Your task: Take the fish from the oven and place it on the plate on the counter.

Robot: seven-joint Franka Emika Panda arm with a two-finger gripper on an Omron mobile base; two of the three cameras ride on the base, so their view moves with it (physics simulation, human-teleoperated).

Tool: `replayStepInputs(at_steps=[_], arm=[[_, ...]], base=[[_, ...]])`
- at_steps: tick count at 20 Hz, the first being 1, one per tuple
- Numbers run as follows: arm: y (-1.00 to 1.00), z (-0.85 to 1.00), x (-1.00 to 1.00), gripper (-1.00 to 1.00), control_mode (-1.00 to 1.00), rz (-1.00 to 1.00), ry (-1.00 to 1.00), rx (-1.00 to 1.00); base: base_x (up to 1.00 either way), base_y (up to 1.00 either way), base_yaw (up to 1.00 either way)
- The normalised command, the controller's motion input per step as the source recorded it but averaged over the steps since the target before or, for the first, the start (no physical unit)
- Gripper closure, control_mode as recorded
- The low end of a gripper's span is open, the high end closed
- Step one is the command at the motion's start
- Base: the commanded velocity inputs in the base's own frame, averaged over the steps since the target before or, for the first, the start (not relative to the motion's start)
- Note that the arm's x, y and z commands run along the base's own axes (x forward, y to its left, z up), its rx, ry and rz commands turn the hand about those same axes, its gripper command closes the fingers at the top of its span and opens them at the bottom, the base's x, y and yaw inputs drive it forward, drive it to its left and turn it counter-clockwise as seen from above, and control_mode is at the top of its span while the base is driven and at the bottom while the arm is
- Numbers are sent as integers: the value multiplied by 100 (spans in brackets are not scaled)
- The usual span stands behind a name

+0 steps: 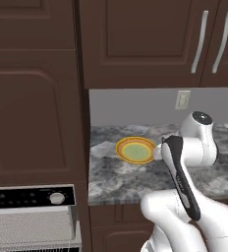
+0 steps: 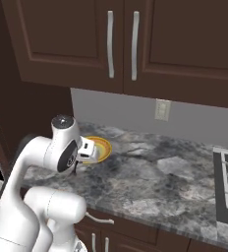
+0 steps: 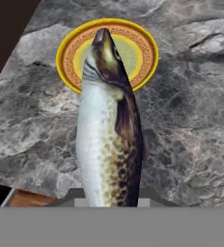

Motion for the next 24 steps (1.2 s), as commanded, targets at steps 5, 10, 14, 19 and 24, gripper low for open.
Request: replayStepInputs(at_steps=[5,10,14,19,24], arm=[[4,-35,73,100,-100,0,5,-2],[14,-38,59,100,-100,0,1,0],[13,-1,49,100,-100,0,0,-1],[0,12,68,100,-100,4,10,-2],[3,-5,51,100,-100,3,8,-7]], base=[[0,0,0],[0,0,0],[0,0,0],[0,0,0],[0,0,0]])
